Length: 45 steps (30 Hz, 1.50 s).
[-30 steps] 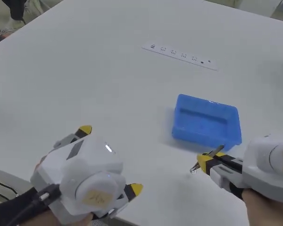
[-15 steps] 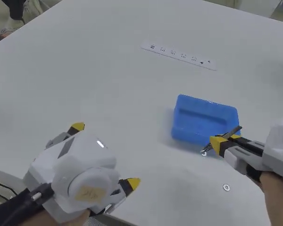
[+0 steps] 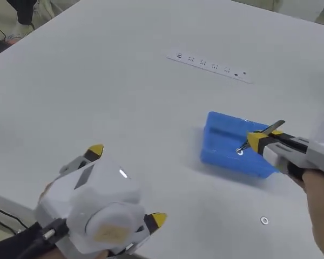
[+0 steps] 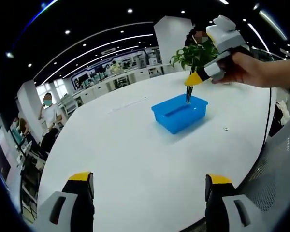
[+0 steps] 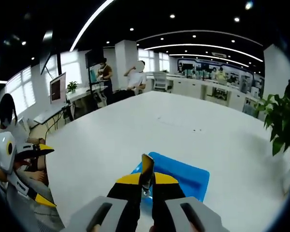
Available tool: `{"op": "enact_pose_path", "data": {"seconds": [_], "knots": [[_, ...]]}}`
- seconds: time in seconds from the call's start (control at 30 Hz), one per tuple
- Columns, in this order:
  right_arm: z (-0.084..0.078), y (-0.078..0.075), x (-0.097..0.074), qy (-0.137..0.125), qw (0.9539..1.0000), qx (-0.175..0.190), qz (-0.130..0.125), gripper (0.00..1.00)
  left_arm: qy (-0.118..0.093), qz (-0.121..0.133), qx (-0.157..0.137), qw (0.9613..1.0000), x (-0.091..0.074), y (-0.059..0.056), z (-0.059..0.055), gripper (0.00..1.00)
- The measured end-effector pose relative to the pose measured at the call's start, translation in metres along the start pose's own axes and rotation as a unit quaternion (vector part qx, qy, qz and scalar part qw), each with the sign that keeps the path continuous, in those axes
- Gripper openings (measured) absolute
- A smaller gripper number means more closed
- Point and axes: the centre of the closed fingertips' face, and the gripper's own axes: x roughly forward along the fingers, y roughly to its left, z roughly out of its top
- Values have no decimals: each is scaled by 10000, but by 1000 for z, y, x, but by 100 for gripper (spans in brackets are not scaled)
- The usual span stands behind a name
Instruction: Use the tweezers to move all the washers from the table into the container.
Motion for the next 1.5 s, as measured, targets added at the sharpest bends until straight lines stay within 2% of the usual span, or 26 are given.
{"op": "enact_pose_path", "data": {"seconds": [0.17, 0.23, 0.37, 0.6, 1.27, 1.5], "knots": [[-5, -6, 16, 80, 9999, -66, -7, 4, 65, -39, 76, 9999, 1, -3, -2, 99], [-15, -8, 25, 246, 9997, -11, 26, 4, 62, -74, 96, 9999, 1, -4, -1, 99], [-30, -12, 35, 390, 9992, 12, -14, 4, 77, -82, 126, 9999, 1, -5, -1, 99], [-50, -14, 41, 579, 9982, 124, -29, 4, 109, -53, 125, 9998, 2, -4, -3, 99], [-63, -13, 49, 764, 9970, 112, 5, 4, 222, -107, 187, 9995, 5, -6, -8, 99], [-63, -21, 46, 775, 9969, 43, -95, 4, 233, -116, 202, 9995, 6, -7, -8, 99]]}}
